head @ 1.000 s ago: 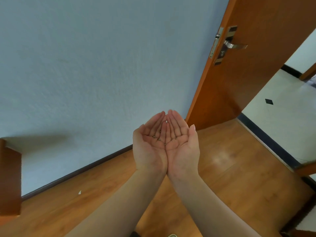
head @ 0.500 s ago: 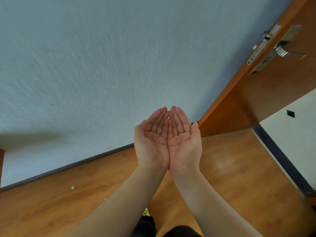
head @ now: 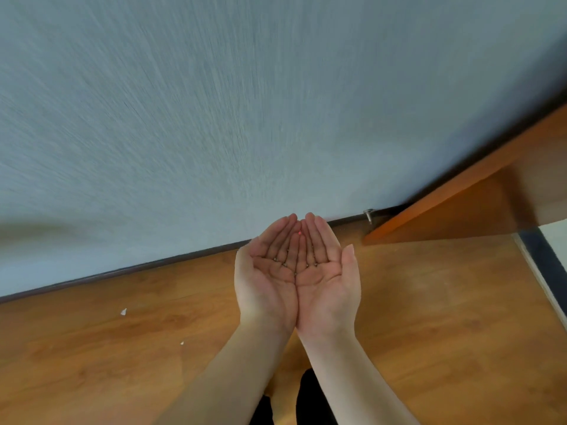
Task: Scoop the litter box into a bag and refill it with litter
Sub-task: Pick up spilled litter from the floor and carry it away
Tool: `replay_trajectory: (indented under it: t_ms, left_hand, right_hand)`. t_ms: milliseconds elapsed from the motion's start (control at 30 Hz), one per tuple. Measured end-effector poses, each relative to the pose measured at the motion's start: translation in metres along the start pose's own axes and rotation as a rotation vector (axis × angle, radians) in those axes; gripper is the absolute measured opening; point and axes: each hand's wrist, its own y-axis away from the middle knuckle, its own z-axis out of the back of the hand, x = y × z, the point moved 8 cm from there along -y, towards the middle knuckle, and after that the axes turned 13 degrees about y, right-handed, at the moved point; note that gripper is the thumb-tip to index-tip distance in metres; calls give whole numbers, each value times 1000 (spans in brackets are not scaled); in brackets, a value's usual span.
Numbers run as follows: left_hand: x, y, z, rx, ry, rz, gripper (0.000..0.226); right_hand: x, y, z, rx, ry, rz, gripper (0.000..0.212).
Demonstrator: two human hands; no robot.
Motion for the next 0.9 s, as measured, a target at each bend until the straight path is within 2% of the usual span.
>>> replay_trajectory:
  t_ms: [233,500,900]
  left_hand:
    - [28,-102,94,-120,32,-57,40]
    - [77,-216,185,-118,67,-29,45]
    - [113,-375,282,-106,74,-22,34]
  right_hand:
    - [-79,-86,83,-32,0,-129,61]
    - [-147,-185,182,-66,2,-158,60]
    - [-237,-320,268,-61,-31,-195,60]
